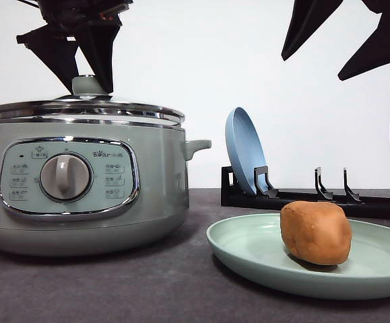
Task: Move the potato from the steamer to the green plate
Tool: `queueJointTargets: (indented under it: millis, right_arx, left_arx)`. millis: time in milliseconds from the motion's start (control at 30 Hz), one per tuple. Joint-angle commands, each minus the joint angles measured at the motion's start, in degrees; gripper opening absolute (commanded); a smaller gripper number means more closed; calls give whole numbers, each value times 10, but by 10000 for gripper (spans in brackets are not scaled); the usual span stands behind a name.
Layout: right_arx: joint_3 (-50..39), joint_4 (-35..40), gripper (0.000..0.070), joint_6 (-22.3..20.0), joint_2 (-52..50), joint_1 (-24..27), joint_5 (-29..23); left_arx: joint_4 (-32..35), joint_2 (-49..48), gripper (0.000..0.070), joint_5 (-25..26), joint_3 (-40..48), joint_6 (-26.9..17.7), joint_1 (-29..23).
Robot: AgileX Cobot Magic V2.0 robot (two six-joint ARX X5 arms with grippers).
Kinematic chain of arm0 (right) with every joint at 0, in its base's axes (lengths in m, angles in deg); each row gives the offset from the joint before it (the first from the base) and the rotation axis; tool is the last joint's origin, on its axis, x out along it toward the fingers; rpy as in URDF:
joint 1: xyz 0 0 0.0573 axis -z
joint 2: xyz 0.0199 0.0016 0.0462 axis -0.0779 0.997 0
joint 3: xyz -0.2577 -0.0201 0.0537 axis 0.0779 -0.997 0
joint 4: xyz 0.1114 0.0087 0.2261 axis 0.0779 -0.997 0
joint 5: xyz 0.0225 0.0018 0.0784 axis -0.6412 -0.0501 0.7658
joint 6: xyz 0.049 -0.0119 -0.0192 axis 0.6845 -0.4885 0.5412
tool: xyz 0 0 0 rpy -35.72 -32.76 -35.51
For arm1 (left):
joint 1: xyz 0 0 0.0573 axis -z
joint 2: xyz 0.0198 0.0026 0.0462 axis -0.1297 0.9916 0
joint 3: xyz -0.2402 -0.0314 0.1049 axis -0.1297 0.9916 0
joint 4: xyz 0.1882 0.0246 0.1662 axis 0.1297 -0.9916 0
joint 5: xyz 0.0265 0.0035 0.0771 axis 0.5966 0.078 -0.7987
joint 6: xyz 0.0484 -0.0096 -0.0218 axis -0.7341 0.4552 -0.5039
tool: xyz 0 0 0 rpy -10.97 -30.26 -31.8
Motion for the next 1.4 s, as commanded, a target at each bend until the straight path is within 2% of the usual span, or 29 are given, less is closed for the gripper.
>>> queueJointTargets:
  millis: [0, 400, 600, 1067, 1200, 1367]
  right_arx:
    - [7, 4, 564, -8, 4, -3, -9]
    - [7, 4, 564, -10, 4, -3, -12]
    - [7, 3, 564, -10, 4, -3, -10]
    - [7, 2, 564, -11, 4, -3, -10]
    - [7, 2, 564, -11, 4, -3, -10]
    - [7, 2, 564, -11, 4, -3, -10]
  left_arx:
    - [12, 7, 0, 3, -17, -3, 3]
    - [11, 10, 0, 3, -16, -3, 19]
    - [6, 18, 0, -30, -16, -6, 20]
    - [1, 20, 0, -33, -15, -7, 20]
    - [0, 20, 0, -71, -15, -8, 24]
    - [0, 20, 0, -74, -15, -12, 28]
